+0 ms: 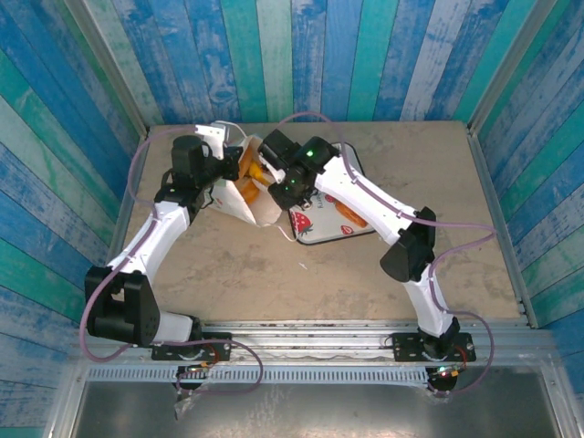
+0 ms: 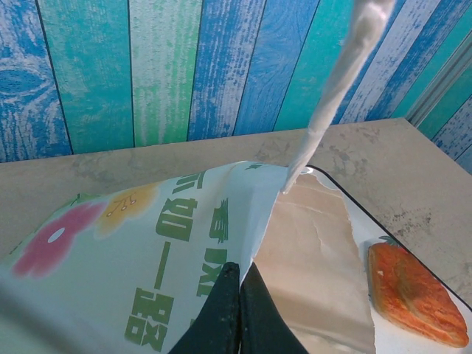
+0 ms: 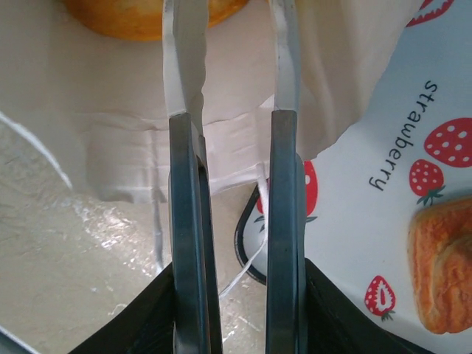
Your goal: Take the fake bread out of the paper bag
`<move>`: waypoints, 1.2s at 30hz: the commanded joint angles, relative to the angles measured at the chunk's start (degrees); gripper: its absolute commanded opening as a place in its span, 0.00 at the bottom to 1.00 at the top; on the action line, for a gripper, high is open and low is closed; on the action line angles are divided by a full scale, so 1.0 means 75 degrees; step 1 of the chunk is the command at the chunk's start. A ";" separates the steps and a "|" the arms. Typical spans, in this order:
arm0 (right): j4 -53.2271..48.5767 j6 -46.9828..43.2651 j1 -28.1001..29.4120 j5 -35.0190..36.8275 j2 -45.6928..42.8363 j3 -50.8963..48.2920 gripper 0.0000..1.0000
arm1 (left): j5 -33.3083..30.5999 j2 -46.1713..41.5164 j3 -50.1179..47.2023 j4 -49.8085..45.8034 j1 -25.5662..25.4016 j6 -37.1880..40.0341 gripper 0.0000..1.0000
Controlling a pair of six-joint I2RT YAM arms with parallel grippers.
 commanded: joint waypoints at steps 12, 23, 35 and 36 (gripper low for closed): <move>-0.0067 0.0071 0.0023 0.0796 0.0753 0.0775 0.45 | 0.0401 -0.0186 0.0233 0.0319 -0.0012 -0.0097 0.00; -0.0067 0.0053 -0.0086 0.0693 0.1072 0.0818 0.46 | 0.0431 -0.0202 0.0245 0.0328 -0.0012 -0.0107 0.00; -0.0053 0.0030 -0.0177 0.0632 0.1419 0.1080 0.33 | 0.0482 -0.0157 0.0233 0.0399 -0.0011 -0.0156 0.00; -0.0039 0.0024 -0.0176 0.0611 0.1419 0.1089 0.32 | 0.0479 -0.0159 0.0242 0.0394 -0.0011 -0.0155 0.00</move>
